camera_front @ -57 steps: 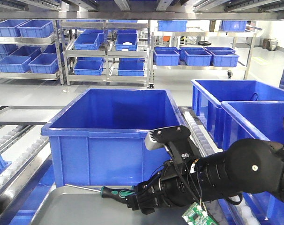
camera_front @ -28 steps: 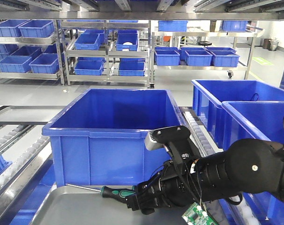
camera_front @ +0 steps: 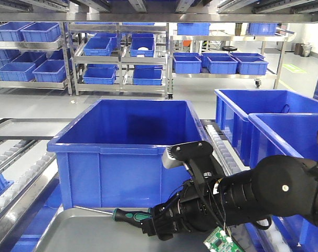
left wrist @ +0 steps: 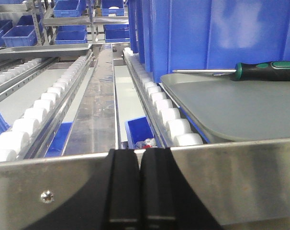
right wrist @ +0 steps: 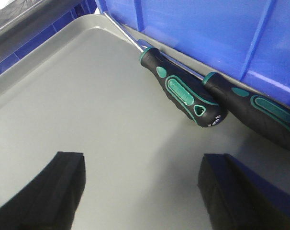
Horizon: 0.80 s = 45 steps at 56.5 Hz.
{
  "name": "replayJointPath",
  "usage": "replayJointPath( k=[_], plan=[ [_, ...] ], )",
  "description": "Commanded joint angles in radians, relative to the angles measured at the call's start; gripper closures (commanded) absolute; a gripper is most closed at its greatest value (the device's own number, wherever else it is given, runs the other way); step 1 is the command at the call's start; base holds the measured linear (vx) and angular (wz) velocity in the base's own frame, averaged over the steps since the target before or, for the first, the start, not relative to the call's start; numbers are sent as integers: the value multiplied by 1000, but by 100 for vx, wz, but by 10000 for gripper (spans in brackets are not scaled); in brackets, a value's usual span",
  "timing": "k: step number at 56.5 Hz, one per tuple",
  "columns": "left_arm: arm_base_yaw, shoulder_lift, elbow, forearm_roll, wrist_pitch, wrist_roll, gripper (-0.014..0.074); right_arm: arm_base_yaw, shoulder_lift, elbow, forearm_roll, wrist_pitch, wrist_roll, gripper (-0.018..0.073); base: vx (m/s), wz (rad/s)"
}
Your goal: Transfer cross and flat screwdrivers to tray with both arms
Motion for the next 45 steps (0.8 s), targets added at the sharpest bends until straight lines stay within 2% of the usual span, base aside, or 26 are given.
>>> replayJointPath(
  k=[1,14,23,31,37,45],
  plan=[
    [1,-12,-25,-4,-87,-10,602,-1,-40,-33,11,-52,-2,-8,0,0],
    [1,-12,-25,-5,-87,-10,602,-1,-40,-33,9,-52,-5,-8,0,0],
    [1,-12,-25,-5,-87,-10,602,-21,-73,-14,-67,-25,3,-8,0,0],
    [1,-12,-25,-5,-87,-10,602,-18,-201,104,-109,-43,-6,0,0,0],
    [1,-12,-25,-5,-87,-10,602,-44,-352,240,-150,-90,1,66,0,0],
    [1,-12,-25,-5,-87,-10,602,-137,-614,467,-156,-215,38,258,0,0]
  ],
)
